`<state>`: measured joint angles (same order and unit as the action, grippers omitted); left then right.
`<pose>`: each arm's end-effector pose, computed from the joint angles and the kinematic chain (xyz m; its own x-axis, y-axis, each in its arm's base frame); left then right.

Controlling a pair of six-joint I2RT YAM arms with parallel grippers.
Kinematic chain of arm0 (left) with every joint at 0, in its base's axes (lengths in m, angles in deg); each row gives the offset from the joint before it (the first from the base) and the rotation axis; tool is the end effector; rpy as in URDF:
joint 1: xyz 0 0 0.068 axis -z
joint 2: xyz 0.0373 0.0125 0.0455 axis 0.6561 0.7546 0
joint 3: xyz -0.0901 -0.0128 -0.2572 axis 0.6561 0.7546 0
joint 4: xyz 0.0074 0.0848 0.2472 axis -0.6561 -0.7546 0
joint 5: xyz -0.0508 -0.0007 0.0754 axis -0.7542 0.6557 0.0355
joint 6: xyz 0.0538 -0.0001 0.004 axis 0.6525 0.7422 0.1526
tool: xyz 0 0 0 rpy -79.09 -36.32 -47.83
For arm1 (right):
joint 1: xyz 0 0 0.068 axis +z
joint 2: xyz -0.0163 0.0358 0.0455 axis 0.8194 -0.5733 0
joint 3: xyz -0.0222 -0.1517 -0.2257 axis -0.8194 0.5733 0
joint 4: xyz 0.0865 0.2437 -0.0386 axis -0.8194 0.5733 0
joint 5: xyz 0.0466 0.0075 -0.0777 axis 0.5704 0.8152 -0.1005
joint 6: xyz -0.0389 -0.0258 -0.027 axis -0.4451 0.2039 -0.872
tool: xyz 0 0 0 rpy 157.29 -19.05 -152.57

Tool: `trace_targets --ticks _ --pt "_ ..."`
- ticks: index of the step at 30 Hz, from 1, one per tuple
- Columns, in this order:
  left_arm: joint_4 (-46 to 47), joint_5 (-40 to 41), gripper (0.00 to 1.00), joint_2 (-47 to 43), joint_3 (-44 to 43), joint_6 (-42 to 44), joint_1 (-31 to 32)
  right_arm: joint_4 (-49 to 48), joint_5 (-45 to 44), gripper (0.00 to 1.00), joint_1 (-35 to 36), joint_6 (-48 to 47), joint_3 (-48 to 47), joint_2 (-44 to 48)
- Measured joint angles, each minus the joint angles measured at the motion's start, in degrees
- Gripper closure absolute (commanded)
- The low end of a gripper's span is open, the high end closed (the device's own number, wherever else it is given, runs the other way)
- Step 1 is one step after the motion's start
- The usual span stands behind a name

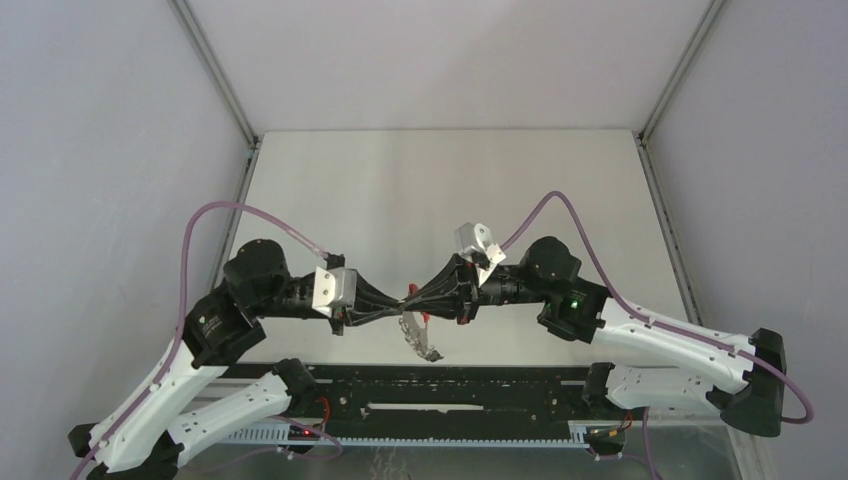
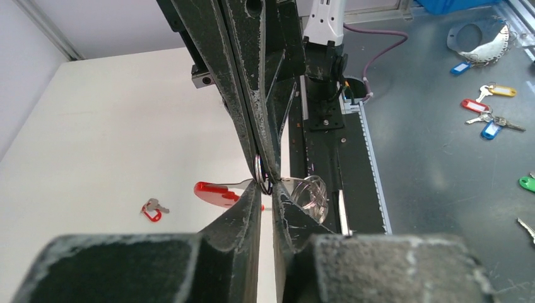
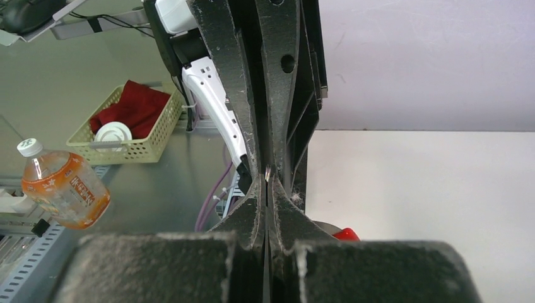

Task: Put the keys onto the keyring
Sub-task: Adjust the keyring.

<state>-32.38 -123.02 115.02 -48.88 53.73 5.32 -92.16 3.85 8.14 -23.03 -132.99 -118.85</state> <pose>0.0636 -0.1008 0.4037 0.1320 0.1385 -0.9815 0.9910 0.0055 0.1340 0.0921 0.2244 0.3849 -0.0378 0.1507 -0.9879 -0.9935 -0.1120 0.0209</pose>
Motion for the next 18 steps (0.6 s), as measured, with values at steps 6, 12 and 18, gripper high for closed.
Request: trace_targets --ticks 6,12,18 --pt "-0.4 -0.2 0.98 -0.3 0.7 -0.4 0.0 0.7 0.0 1.00 0.2 0.0 0.0 -0.4" --pt "-1.1 -0.2 1.00 -0.4 0.7 -0.8 0.0 1.3 -0.5 0.73 0.4 -0.5 -0.1 -0.4" --pt "-1.6 1.8 1.00 -0.1 0.7 0.7 0.0 9.6 -0.7 0.41 -0.4 -2.2 -3.8 -0.4"
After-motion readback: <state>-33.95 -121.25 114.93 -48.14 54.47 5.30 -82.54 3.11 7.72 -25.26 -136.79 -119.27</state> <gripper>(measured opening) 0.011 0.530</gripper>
